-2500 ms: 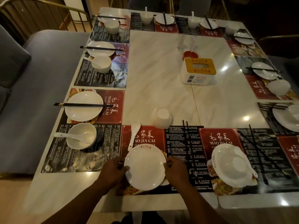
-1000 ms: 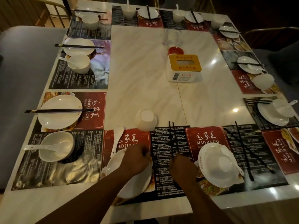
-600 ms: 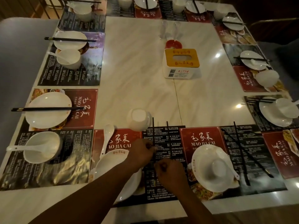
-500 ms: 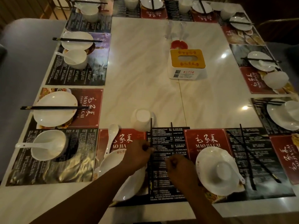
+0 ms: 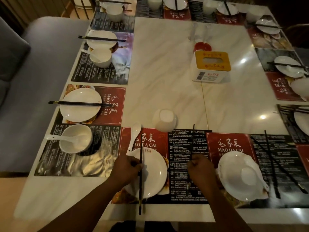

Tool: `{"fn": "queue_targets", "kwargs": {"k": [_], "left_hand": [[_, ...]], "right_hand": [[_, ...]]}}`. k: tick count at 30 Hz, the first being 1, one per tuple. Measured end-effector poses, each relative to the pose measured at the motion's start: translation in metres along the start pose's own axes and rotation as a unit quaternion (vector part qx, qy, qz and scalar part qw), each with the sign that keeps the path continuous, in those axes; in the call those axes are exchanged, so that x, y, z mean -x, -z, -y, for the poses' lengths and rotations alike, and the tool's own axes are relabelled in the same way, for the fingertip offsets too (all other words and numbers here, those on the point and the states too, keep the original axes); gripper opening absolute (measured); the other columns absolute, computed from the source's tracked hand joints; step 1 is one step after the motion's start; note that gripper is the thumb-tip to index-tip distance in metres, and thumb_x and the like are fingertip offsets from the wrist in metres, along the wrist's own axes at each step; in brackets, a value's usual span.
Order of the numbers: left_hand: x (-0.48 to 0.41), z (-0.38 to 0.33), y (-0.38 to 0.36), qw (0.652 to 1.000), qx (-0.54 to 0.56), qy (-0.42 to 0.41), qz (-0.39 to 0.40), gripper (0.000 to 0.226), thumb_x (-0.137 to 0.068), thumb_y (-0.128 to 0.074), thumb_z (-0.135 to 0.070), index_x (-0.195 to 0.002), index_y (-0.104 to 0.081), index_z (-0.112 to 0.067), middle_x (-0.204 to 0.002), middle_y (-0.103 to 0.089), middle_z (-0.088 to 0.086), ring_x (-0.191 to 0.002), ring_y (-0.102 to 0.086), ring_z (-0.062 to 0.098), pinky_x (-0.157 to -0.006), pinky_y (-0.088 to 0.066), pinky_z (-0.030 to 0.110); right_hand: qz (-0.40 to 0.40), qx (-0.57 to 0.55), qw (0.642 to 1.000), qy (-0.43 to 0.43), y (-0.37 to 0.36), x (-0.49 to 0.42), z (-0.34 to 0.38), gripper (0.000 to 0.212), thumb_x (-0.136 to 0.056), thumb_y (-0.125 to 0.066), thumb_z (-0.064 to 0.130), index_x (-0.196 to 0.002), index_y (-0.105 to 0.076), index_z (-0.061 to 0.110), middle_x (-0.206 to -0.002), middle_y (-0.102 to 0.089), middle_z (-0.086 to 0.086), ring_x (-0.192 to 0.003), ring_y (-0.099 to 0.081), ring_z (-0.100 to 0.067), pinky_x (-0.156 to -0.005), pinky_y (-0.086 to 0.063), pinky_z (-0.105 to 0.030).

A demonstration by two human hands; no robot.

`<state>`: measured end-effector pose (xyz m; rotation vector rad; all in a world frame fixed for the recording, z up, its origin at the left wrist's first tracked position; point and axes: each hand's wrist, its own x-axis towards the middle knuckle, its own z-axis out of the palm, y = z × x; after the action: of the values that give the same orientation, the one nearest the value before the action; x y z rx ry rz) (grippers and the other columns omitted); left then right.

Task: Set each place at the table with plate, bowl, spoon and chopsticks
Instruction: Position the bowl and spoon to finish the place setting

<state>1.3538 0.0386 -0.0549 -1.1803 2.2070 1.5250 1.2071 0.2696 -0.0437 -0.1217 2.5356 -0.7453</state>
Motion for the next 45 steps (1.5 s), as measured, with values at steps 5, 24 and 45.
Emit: {"fn": "queue_targets", "kwargs": {"k": [5, 24, 45], "left_hand": [[-0.003, 0.007, 0.003, 0.999, -0.01, -0.006, 0.043, 0.005, -0.083, -0.079, -0.024, -0.086, -0.08, -0.02, -0.075, -0.075, -0.011, -0.069, -0.07, -0.002, -0.063, -0.051, 0.012], [-0.022, 0.021, 0.022, 0.971, -0.184, -0.142, -0.048, 0.017, -0.091, -0.069, -0.028, -0.106, -0.073, -0.022, -0.099, -0.074, -0.004, -0.088, -0.067, 0.008, -0.082, -0.053, 0.025], [-0.037, 0.046, 0.041, 0.967, -0.2, -0.15, -0.047, 0.019, -0.089, -0.072, -0.028, -0.108, -0.074, -0.026, -0.106, -0.073, -0.005, -0.099, -0.067, 0.014, -0.093, -0.054, 0.033]], "right_hand": [[0.078, -0.03, 0.996, 0.042, -0.034, 0.042, 0.04, 0.016, -0.091, -0.068, 0.018, -0.096, -0.06, 0.031, -0.086, -0.064, 0.013, -0.073, -0.064, -0.002, -0.06, -0.048, -0.015], [0.057, 0.037, 0.997, 0.044, -0.113, 0.064, 0.067, 0.04, -0.082, -0.073, 0.049, -0.109, -0.06, 0.023, -0.082, -0.069, 0.002, -0.073, -0.066, -0.007, -0.066, -0.051, -0.022], [0.03, 0.081, 0.995, 0.05, -0.122, 0.07, 0.072, 0.027, -0.08, -0.074, 0.043, -0.094, -0.062, 0.022, -0.084, -0.068, 0.005, -0.08, -0.065, -0.013, -0.074, -0.058, -0.036]]}}
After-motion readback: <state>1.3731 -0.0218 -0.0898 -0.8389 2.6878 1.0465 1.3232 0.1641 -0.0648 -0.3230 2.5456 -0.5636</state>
